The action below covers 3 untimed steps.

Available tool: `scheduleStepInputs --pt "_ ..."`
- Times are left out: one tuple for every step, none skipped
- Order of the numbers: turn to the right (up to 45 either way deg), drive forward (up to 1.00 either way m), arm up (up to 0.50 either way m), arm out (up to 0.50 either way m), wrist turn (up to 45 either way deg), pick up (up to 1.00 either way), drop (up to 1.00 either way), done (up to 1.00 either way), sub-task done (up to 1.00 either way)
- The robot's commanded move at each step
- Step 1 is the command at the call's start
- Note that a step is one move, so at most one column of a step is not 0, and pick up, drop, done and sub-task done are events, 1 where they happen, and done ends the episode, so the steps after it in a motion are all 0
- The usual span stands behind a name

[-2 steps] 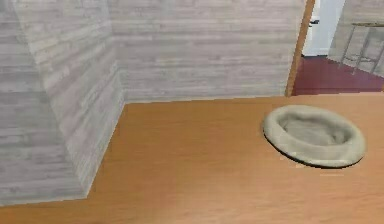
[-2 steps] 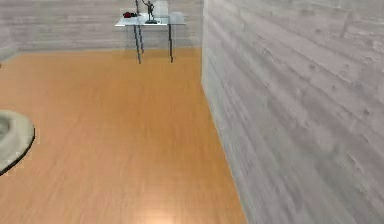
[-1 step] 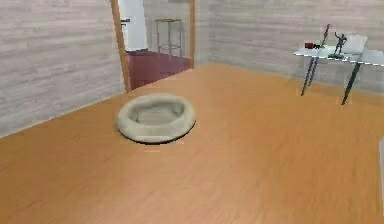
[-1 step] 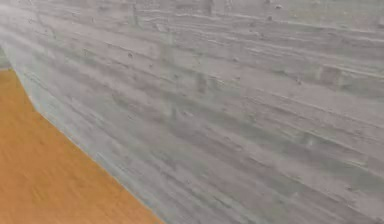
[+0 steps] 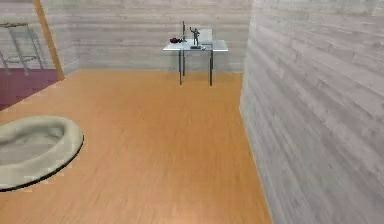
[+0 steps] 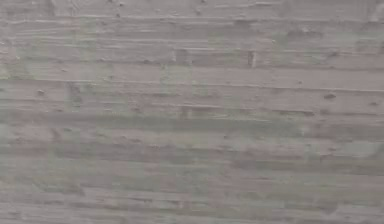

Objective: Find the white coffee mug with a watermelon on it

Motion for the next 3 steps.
scheduleStepInputs --pt "0.0 1.00 0.00 0.00 0.0 0.00 0.00 0.00 0.00" --pt "0.0 1.00 0.00 0.00 0.0 0.00 0.00 0.00 0.00" --pt "0.0 1.00 0.00 0.00 0.0 0.00 0.00 0.00 0.00"
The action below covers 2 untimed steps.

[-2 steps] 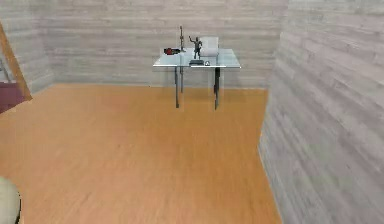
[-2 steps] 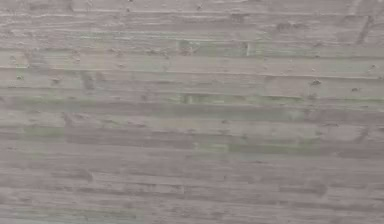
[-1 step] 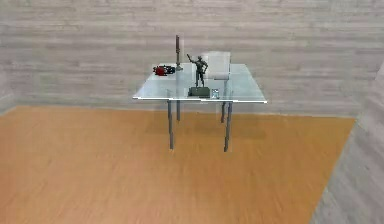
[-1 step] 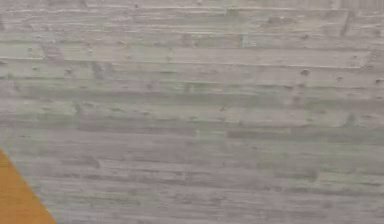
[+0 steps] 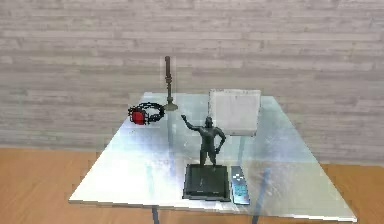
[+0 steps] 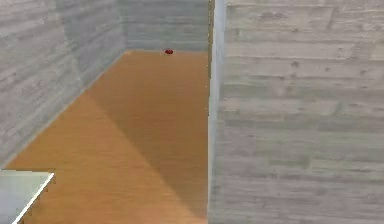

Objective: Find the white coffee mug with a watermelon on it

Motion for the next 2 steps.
scheduleStepInputs --pt "12.0 0.00 0.00 0.00 0.0 0.00 0.00 0.00 0.00" --pt "0.0 0.10 0.00 0.00 0.0 0.00 0.00 0.00 0.00"
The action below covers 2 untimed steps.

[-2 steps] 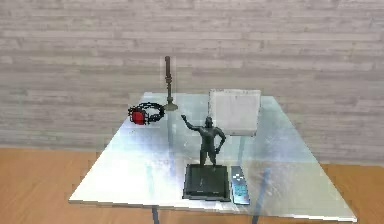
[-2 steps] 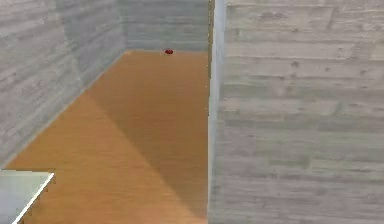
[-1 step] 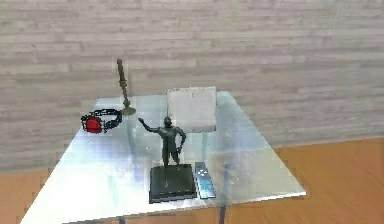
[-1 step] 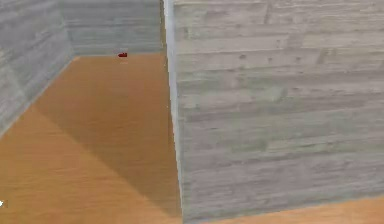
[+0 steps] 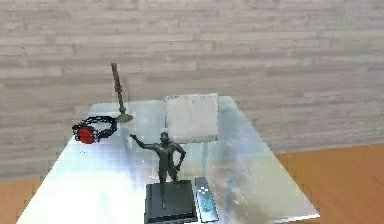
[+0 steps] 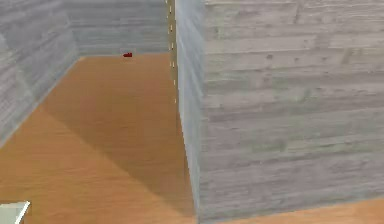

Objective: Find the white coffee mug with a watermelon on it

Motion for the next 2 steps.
scheduleStepInputs --pt "45.0 0.00 0.00 0.00 0.0 0.00 0.00 0.00 0.00" --pt "18.0 0.00 0.00 0.00 0.0 0.00 0.00 0.00 0.00"
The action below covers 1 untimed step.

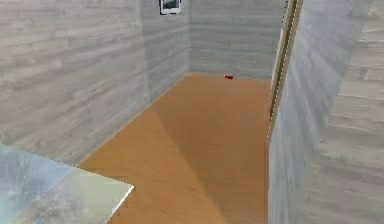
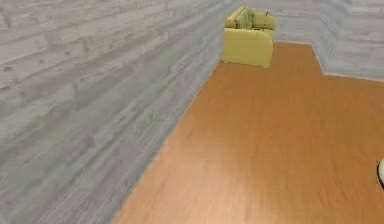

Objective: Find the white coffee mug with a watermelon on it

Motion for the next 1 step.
scheduleStepInputs --pt "0.0 0.60 0.00 0.00 0.0 0.00 0.00 0.00 0.00"
